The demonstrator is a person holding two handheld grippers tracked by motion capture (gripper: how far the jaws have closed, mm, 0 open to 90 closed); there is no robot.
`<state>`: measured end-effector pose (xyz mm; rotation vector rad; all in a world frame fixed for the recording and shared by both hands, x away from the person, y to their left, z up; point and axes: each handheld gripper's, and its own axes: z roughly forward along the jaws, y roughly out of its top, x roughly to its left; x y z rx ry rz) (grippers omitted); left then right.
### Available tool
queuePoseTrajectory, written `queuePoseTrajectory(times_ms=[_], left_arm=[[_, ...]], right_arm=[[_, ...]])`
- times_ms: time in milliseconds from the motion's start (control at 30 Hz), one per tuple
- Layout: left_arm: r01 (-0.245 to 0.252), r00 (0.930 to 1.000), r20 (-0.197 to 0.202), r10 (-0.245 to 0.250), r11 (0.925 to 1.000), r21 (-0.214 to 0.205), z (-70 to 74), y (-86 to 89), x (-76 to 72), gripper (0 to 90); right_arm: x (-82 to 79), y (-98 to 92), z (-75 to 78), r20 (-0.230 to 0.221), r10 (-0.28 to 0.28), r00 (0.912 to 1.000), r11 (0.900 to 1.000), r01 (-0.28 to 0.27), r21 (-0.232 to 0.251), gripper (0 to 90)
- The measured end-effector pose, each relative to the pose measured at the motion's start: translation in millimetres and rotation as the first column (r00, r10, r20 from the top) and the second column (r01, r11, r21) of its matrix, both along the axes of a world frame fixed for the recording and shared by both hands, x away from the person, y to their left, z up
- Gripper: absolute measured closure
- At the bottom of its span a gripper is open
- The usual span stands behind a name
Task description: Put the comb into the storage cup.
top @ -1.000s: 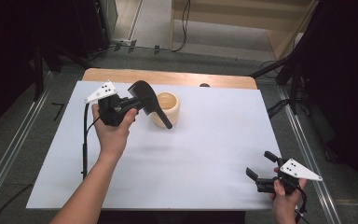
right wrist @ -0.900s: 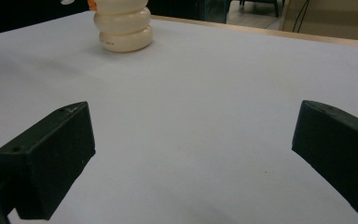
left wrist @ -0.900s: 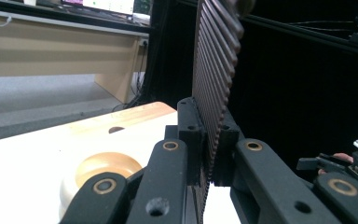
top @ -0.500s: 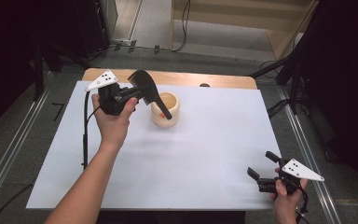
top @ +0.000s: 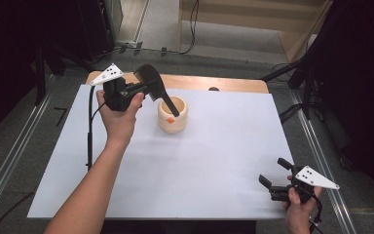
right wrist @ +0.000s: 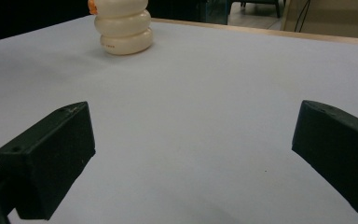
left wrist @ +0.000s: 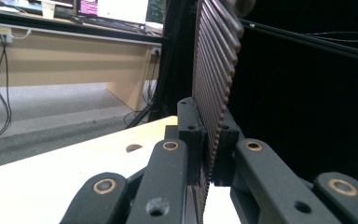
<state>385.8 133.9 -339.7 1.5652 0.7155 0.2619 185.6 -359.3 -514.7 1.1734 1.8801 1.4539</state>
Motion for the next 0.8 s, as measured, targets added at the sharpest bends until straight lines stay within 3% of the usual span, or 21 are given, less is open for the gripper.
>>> queuePoseTrajectory(times_ms=[433, 800], left_arm=[[-0.037, 0.9993, 0.004, 0.037, 0.9992, 0.012, 2.2, -2.4, 18.3, 85.9], [-0.080, 0.9967, -0.007, 0.081, 0.9966, 0.017, -6.6, -7.7, 28.6, 85.9]], right_arm=[[0.4, 0.0, -0.4, -0.002, 0.001, 1.0000, 1.0000, -0.001, 0.002, 0.0], [0.2, -0.1, -0.3, 0.000, 0.007, 1.0000, 1.0000, -0.007, 0.005, 0.0]])
